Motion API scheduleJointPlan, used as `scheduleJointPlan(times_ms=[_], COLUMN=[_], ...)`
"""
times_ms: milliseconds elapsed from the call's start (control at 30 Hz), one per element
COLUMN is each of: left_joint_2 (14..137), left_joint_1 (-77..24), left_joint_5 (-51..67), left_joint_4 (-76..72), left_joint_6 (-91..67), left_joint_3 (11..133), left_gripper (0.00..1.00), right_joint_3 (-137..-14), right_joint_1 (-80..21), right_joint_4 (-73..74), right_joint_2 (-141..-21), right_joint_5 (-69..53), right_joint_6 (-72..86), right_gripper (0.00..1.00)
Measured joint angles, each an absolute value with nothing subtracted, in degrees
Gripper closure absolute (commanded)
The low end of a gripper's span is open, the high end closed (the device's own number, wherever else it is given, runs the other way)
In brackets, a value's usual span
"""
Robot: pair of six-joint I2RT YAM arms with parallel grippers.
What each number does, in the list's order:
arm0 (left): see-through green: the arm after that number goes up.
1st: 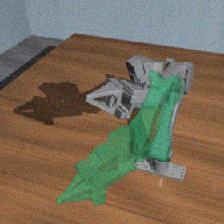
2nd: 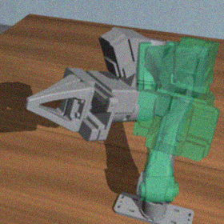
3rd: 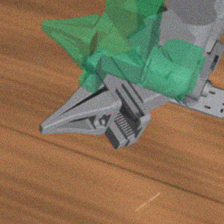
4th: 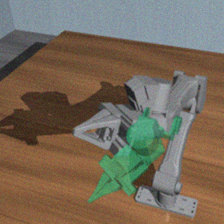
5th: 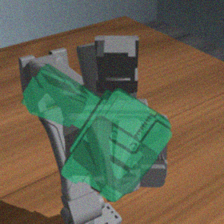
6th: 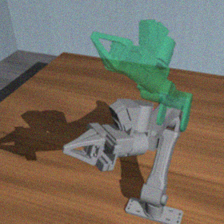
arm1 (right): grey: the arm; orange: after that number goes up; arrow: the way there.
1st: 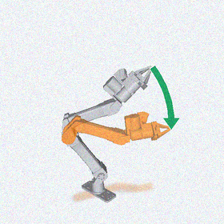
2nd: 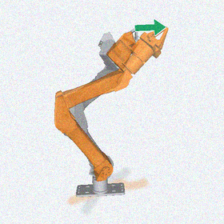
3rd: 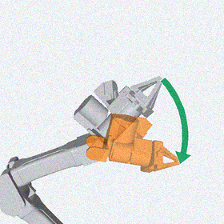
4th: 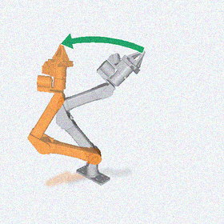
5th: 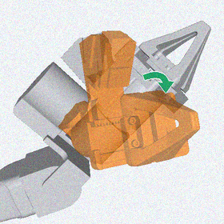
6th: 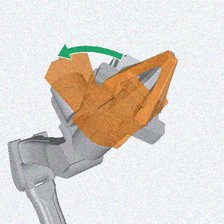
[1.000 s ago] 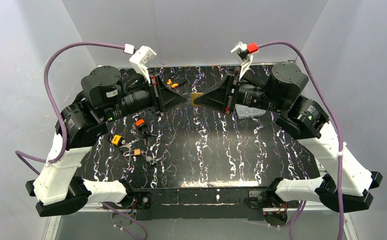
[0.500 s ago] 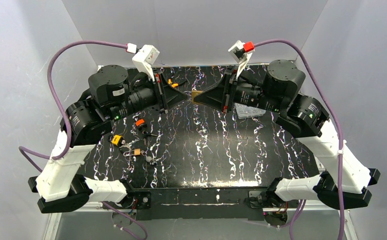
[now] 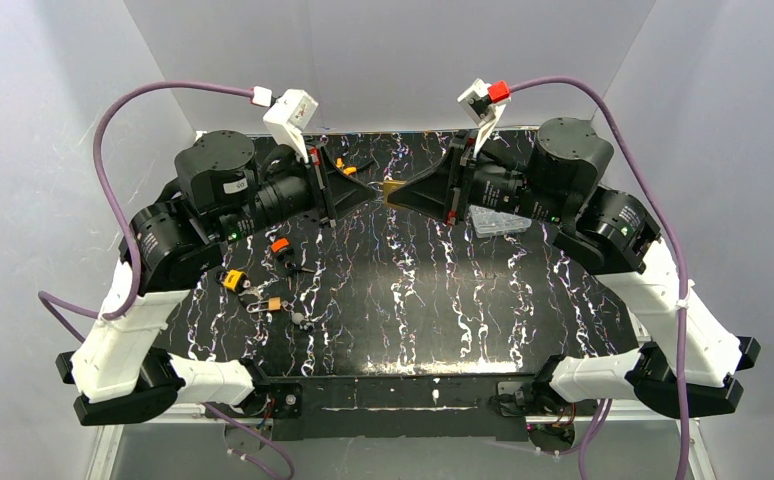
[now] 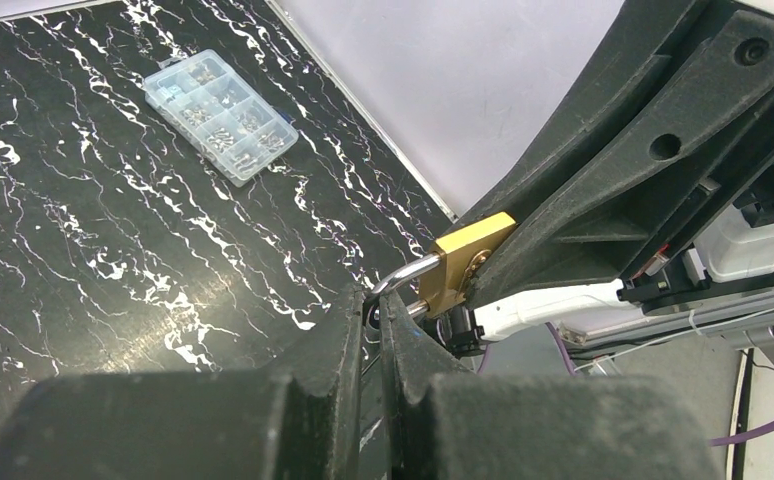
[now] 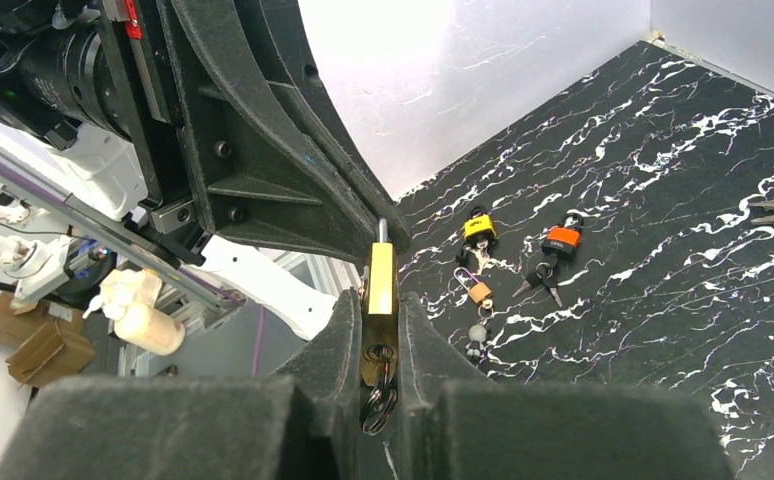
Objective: Lock with the key
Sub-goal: Lock the lock.
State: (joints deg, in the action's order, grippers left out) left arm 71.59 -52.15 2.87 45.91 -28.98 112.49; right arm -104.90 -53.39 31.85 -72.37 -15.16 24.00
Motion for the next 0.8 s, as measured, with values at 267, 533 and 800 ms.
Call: scheduleJointPlan(times_ms=[267, 533, 800], left_joint_2=[71.65, 71.93, 72.57], left_joint_1=[-52.94, -54.06, -55.17], left_joint_5=[2.03, 0.69, -1.01], left_joint_4=[45.99, 46.57, 48.07], left_joint_6=[-29.19, -29.17, -29.11], left_joint_3=[112.87, 113.83, 115.39], left_gripper=[1.00, 1.00, 1.00], right_joint_3=[-105.05, -105.23, -105.38], right_joint_1=[-53.39, -53.39, -53.39], right_joint_4=[31.78, 31.56, 31.23], right_joint_2=[-72.49, -72.72, -73.09], right_joint_5=[-15.56, -16.14, -16.71], right_joint_6=[24.08, 24.31, 24.77], right_gripper=[0.99, 0.99, 0.99])
